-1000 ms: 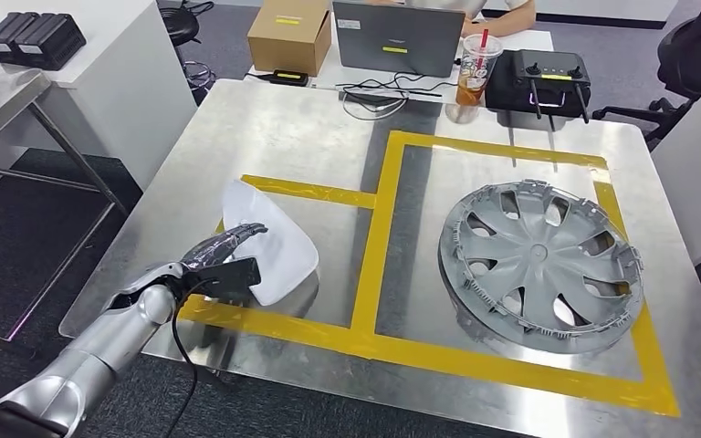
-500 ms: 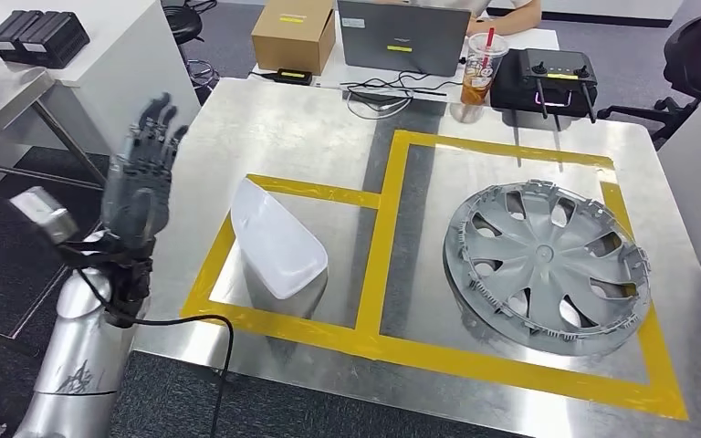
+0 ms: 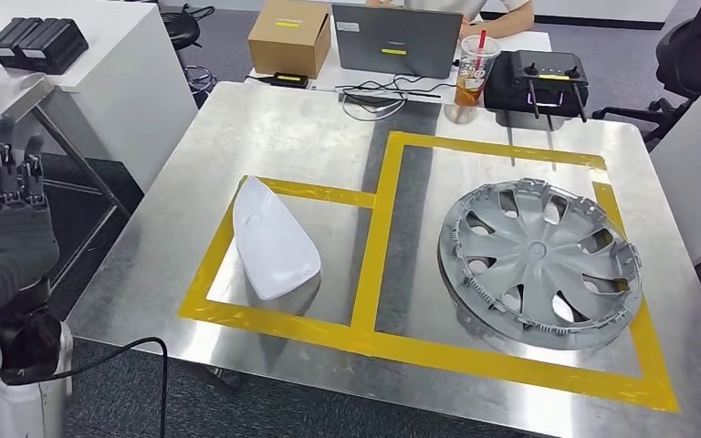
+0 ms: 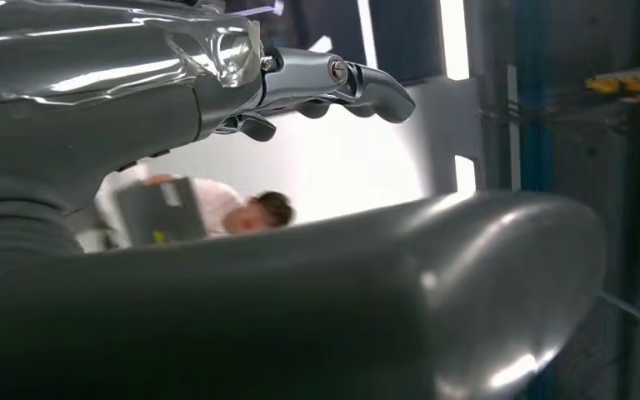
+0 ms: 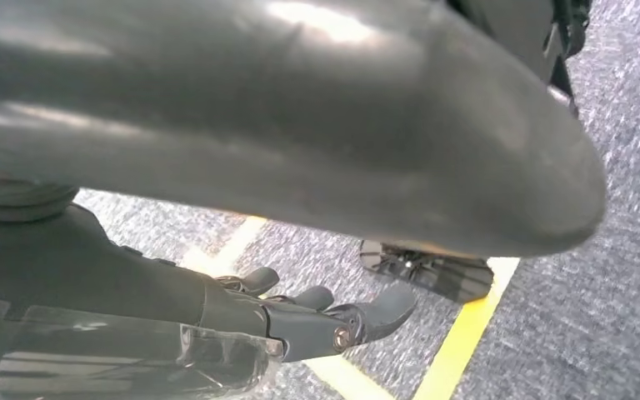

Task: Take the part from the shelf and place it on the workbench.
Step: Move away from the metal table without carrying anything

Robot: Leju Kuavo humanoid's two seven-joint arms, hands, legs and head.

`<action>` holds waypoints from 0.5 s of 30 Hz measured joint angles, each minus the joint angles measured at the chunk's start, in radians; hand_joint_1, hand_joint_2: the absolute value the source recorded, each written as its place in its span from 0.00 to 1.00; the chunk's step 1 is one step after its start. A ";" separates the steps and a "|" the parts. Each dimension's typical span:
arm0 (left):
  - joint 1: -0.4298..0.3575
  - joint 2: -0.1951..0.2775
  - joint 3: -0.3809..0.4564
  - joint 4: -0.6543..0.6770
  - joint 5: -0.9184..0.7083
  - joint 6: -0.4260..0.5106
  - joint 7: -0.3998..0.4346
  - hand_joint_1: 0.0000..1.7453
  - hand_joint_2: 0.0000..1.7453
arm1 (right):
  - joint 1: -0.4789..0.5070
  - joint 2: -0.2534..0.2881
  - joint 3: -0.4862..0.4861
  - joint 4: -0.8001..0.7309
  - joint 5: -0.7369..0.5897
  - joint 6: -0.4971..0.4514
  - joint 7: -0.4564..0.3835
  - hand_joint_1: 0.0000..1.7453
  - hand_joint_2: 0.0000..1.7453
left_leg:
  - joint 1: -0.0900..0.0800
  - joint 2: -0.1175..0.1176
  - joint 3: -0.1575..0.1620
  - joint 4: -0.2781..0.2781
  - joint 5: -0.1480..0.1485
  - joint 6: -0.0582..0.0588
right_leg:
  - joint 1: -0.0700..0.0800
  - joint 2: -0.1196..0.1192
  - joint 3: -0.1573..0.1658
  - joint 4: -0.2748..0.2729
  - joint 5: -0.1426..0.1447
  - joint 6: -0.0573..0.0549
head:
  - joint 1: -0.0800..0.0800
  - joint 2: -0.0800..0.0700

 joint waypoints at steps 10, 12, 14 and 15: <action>0.221 -0.022 0.155 0.069 -0.068 -0.016 0.006 0.00 0.00 | 0.068 0.095 -0.091 -0.278 0.044 0.248 0.108 0.00 0.00 | 0.005 0.009 -0.063 -0.024 0.078 0.027 | -0.001 -0.002 -0.031 0.207 -0.149 0.018 | 0.005 0.000; 0.241 -0.025 0.183 0.089 -0.076 -0.019 0.006 0.00 0.00 | 0.075 0.115 -0.113 -0.341 0.058 0.276 0.109 0.00 0.00 | 0.005 0.008 -0.084 -0.013 0.089 0.019 | 0.000 -0.002 0.068 0.060 -0.116 0.026 | 0.004 0.000; 0.250 -0.028 0.205 0.104 -0.090 -0.015 0.011 0.00 0.00 | 0.081 0.130 -0.129 -0.390 0.076 0.297 0.099 0.00 0.00 | 0.004 0.007 -0.095 -0.004 0.099 0.008 | 0.004 0.000 0.110 -0.012 -0.102 0.015 | 0.003 0.000; 0.257 -0.029 0.217 0.115 -0.101 -0.012 0.015 0.00 0.00 | 0.084 0.138 -0.138 -0.415 0.090 0.317 0.089 0.00 0.00 | 0.004 0.006 -0.096 -0.003 0.105 0.002 | 0.007 0.002 0.107 -0.012 -0.099 0.006 | 0.002 0.000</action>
